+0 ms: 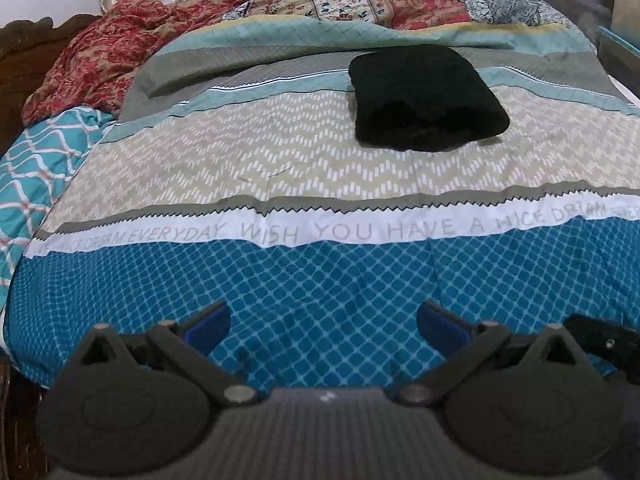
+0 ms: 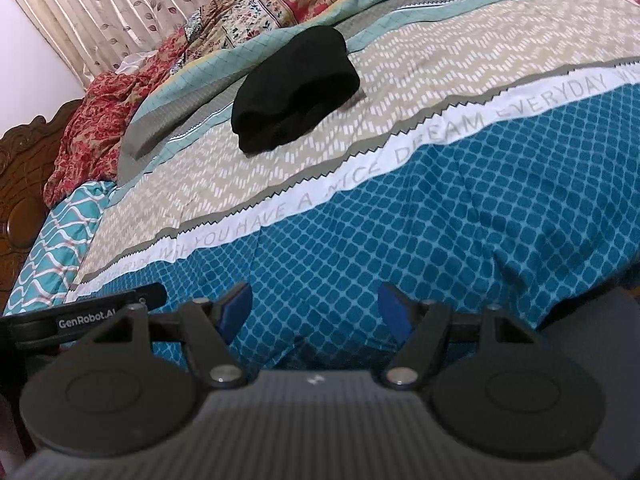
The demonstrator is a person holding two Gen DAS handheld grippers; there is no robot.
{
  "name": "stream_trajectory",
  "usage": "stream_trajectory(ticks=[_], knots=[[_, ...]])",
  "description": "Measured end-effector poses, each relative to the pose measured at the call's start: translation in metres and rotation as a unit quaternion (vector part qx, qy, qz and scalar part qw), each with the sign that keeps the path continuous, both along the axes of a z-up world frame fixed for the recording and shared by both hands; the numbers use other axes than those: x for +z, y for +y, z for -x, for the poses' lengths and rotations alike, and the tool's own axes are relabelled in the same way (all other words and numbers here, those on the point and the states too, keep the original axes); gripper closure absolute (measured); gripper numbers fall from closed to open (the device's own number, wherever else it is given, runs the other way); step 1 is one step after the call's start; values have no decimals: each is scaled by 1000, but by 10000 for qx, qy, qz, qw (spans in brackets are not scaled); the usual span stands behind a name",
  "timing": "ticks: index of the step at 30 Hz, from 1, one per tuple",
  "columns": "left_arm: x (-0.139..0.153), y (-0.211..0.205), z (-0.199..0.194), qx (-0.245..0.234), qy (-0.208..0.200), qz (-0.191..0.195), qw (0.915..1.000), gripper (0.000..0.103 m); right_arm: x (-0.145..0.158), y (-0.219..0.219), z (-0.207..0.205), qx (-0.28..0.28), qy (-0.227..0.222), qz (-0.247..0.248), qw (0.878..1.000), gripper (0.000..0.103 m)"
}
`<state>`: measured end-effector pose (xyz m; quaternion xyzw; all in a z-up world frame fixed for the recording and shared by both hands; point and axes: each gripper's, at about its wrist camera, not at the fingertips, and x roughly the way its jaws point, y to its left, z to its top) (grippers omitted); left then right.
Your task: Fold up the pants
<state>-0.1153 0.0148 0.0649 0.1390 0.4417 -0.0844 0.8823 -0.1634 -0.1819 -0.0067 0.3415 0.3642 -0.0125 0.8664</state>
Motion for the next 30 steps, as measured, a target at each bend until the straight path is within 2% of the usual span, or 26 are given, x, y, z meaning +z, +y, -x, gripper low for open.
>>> stream_trajectory(ticks=[10, 18, 30], knots=[[2, 3, 3, 74, 13, -24, 10000, 0, 5, 2, 7, -45, -99, 59, 9999, 31], [-8, 5, -8, 226, 42, -196, 9995, 0, 5, 7, 2, 75, -188, 98, 9997, 20], [-18, 6, -17, 283, 124, -323, 9990, 0, -4, 7, -8, 98, -79, 35, 9999, 20]])
